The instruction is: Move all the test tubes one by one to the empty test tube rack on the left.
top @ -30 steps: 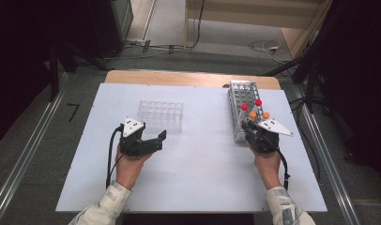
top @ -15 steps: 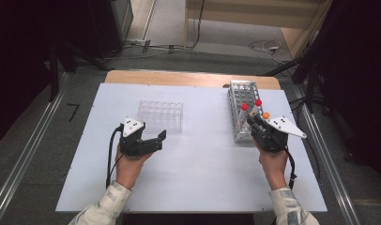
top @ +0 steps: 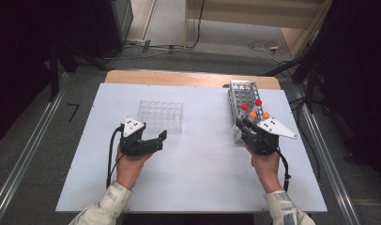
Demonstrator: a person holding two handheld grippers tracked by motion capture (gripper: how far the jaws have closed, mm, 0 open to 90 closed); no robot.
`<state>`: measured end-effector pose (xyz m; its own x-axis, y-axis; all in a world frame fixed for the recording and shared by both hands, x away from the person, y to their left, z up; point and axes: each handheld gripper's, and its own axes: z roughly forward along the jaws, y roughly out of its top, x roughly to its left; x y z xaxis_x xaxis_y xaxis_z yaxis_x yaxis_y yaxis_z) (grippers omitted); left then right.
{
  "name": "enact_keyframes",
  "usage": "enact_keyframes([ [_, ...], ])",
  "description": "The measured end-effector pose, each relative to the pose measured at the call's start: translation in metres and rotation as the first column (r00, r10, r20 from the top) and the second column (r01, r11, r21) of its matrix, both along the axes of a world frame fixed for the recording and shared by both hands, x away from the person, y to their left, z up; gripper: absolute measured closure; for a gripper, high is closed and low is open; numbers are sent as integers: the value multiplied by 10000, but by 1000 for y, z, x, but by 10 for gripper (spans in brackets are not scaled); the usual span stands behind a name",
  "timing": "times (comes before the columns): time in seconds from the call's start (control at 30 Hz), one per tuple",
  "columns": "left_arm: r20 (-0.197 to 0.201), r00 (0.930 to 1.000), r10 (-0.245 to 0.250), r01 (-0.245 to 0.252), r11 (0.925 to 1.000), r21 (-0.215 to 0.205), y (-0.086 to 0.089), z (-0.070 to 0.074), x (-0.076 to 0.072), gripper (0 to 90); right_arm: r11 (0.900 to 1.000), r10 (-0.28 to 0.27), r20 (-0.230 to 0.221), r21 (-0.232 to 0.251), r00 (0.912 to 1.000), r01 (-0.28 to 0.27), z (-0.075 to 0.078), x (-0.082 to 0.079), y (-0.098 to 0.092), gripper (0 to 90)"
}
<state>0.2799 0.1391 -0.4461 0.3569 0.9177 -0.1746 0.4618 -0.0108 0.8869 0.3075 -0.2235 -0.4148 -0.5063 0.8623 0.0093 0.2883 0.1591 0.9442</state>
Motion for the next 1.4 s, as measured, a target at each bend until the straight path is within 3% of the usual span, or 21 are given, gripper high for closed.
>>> enact_keyframes([
  [0.3, 53, 9999, -130, 131, 9999, -65, -3, 2, -2, 169, 9950, 919, -405, -366, 9949, -934, -14, -5, 32, 732],
  [0.67, 213, 9989, -428, 433, 9987, -267, -11, 8, -6, 175, 9747, 2075, -913, -649, 9740, -2138, -33, -12, 77, 732],
  [1.03, 531, 9946, -886, 926, 9926, -781, -20, 23, -12, 208, 9579, 2706, -951, -720, 9580, -2778, -34, -15, 109, 732],
  [1.3, 812, 9907, -1094, 1154, 9907, -727, -24, 30, -12, 249, 9504, 2945, -1111, -694, 9492, -3031, -37, -16, 129, 732],
  [1.4, 907, 9874, -1293, 1366, 9874, -797, -24, 32, -13, 307, 9493, 3007, -1131, -602, 9470, -3086, -38, -17, 135, 732],
])
